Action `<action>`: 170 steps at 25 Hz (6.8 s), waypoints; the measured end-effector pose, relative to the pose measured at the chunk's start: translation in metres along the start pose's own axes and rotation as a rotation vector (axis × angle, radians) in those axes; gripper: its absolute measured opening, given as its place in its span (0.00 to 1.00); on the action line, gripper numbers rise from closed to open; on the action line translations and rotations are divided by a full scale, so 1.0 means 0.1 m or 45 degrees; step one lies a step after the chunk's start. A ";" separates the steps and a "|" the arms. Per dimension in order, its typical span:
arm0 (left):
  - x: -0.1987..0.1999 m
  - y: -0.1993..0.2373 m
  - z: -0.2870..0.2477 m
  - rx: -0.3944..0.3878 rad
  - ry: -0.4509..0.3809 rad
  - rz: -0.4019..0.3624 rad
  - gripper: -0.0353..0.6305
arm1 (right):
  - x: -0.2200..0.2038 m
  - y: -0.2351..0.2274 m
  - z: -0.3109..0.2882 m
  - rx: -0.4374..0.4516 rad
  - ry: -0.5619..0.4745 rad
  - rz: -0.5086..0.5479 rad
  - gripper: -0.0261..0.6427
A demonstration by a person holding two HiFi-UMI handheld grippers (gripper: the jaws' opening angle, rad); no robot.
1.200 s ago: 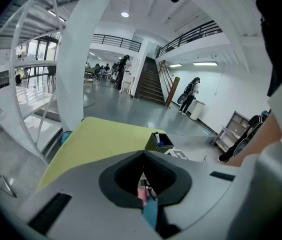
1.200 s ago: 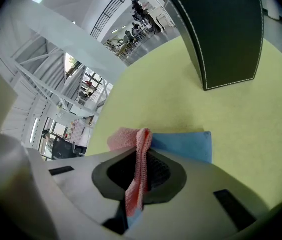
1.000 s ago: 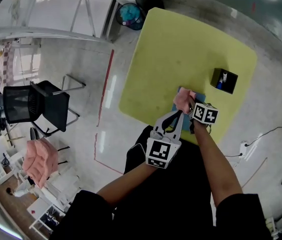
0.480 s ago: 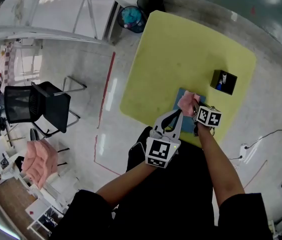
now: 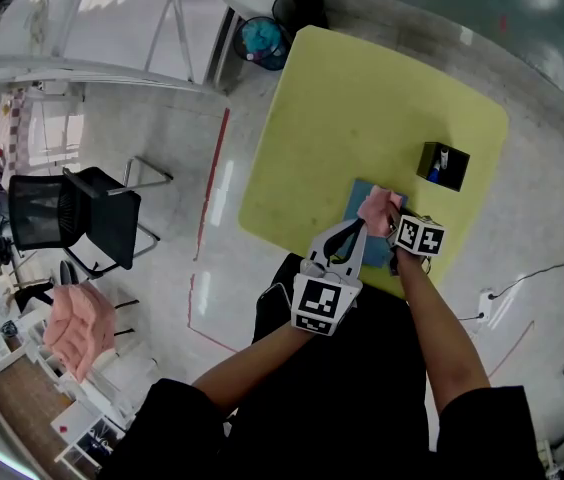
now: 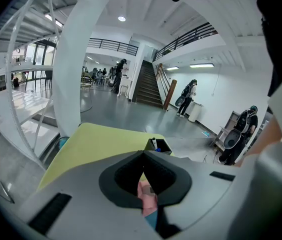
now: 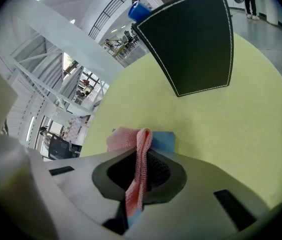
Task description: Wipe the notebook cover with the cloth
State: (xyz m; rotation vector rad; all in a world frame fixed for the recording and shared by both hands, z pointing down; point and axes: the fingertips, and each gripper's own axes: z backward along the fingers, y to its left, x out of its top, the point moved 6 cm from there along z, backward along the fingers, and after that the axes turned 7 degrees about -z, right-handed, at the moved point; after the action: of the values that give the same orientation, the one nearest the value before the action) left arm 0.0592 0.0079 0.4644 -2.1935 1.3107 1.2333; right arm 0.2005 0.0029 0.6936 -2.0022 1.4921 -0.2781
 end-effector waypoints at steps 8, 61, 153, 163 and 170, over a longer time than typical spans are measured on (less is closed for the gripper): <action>0.01 -0.07 -0.05 -0.024 -0.002 -0.011 0.06 | 0.00 -0.13 0.08 -0.015 -0.020 -0.030 0.09; -0.51 0.64 1.31 0.027 -0.009 0.031 0.06 | -0.71 1.03 -0.33 0.086 -0.063 -0.099 0.09; -0.63 -0.18 0.97 -0.101 0.089 -0.034 0.06 | -0.68 0.05 0.13 -0.014 -0.066 0.012 0.09; -0.65 -0.17 0.96 -0.103 0.087 -0.024 0.06 | -0.68 -0.04 0.19 -0.031 -0.058 0.016 0.09; -0.65 -0.15 0.96 -0.097 0.085 -0.023 0.06 | -0.67 -0.06 0.20 -0.035 -0.058 0.020 0.09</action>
State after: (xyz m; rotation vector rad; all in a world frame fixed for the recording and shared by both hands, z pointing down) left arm 0.0078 0.1130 0.4575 -2.3129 1.2862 1.2321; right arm 0.1924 0.0727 0.6942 -2.0038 1.4901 -0.2049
